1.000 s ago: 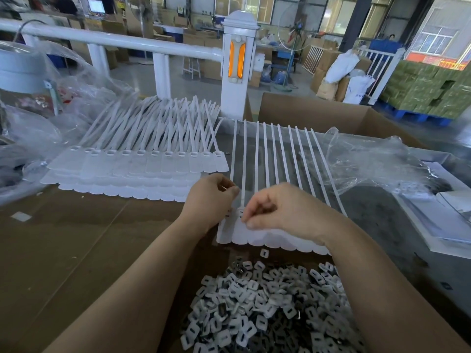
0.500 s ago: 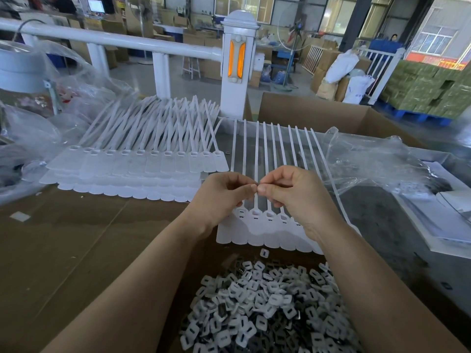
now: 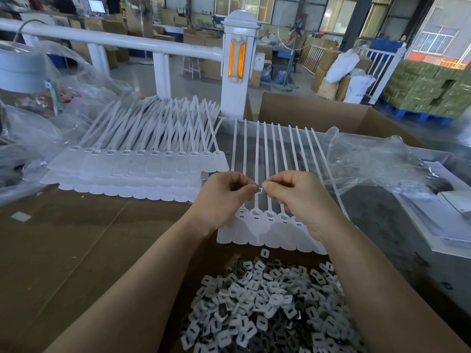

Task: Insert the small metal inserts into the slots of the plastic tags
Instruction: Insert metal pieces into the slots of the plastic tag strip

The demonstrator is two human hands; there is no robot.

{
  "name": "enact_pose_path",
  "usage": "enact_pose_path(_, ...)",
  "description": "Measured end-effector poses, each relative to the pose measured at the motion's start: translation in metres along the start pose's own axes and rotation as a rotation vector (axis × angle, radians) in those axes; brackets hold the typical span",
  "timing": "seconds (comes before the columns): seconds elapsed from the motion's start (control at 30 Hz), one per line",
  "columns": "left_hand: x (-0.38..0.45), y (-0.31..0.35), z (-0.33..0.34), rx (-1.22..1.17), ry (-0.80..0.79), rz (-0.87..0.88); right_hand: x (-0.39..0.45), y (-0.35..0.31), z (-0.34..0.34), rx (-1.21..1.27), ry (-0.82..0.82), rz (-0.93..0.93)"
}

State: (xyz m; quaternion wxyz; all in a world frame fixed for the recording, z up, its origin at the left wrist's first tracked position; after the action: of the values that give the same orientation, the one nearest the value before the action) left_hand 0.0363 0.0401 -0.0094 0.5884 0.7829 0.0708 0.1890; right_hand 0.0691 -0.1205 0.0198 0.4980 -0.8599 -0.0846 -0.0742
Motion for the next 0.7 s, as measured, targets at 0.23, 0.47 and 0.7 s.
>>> enact_pose_path(0.23, -0.002, 0.003, 0.002, 0.047, 0.005, 0.014, -0.001, -0.003, -0.001, -0.124, -0.055, -0.091)
enact_pose_path(0.47, -0.002, 0.003, 0.002, 0.105, -0.022, 0.002, -0.001, 0.001, 0.003, -0.144, -0.089, -0.081)
enact_pose_path(0.7, -0.003, -0.007, 0.001, 0.353, -0.051, 0.021, -0.003, 0.018, 0.014, -0.355, -0.146, -0.035)
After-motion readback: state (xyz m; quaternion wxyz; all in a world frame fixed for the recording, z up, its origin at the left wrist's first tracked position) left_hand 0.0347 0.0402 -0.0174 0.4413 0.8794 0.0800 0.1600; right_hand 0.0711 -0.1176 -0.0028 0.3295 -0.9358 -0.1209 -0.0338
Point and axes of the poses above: each hand's wrist, its own x-axis towards the middle knuckle, its own z-axis out of the palm, y = z × x, the point moved 2 cm from there along x, towards the middle knuckle, and after that the axes turned 13 degrees about y, right-handed, at the moved point
